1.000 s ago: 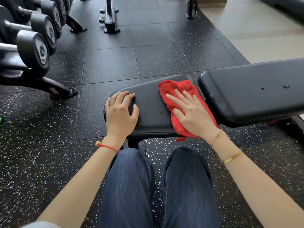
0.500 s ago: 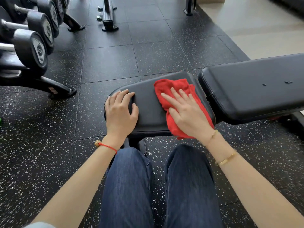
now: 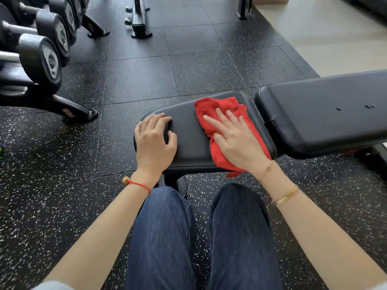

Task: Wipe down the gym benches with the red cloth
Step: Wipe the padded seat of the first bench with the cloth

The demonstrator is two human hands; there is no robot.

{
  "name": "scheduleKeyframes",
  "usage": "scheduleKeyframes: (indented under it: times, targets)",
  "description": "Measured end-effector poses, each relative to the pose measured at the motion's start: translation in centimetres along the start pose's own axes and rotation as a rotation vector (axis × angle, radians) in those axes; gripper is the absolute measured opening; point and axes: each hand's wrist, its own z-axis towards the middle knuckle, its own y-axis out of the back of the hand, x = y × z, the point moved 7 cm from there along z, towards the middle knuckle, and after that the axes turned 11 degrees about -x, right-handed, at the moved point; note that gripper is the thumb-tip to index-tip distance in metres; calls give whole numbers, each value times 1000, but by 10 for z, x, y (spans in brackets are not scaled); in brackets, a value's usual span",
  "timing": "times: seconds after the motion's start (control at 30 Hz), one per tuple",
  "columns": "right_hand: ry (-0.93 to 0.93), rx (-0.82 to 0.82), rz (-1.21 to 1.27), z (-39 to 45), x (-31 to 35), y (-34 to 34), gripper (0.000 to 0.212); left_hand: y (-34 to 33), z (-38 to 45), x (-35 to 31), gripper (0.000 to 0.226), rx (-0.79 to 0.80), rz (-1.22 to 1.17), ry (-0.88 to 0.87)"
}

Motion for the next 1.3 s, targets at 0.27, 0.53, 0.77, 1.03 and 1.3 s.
scheduleKeyframes:
  times: [0.27, 0.53, 0.77, 1.03, 1.3]
  targets:
    - [-203, 13, -119, 73, -29, -12, 54, 3, -3, 11, 37, 19, 45, 40]
    - [169, 30, -30, 11, 55, -13, 56, 4, -5, 12, 37, -18, 13, 71]
    - [-110, 48, -61, 31, -16, 0, 54, 5, -5, 12, 38, -22, -7, 70]
    - [143, 44, -36, 16, 75, -21, 55, 4, -5, 13, 41, -22, -6, 57]
    - [-156, 39, -64, 32, -26, -3, 54, 5, -5, 14, 40, -30, -14, 55]
